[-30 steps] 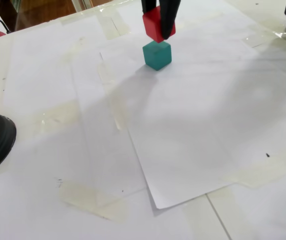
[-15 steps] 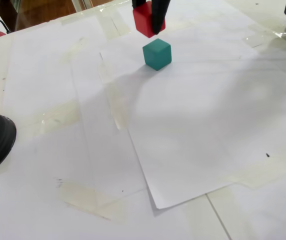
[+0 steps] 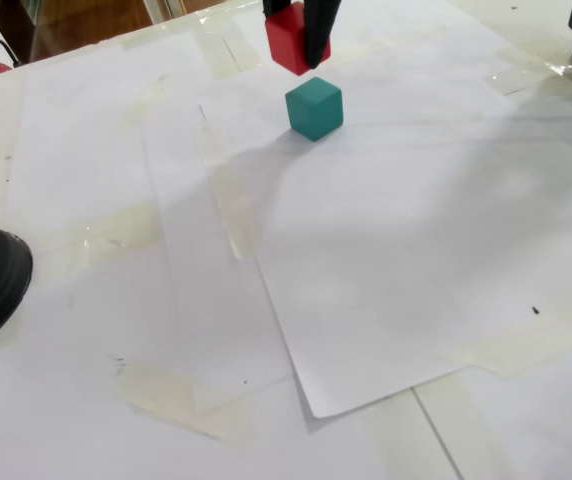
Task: Put the red cube on the top of the blue cube.
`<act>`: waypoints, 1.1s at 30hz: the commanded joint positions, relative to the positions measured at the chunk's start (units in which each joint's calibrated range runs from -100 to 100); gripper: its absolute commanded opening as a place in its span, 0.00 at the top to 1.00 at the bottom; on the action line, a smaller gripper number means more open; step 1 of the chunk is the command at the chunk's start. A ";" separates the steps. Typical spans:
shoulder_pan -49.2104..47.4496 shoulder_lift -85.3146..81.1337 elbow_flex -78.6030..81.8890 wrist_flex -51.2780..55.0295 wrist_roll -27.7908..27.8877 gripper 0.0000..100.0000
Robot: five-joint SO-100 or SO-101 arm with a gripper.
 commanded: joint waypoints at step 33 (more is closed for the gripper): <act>-0.31 -2.54 9.43 -8.05 -1.86 0.90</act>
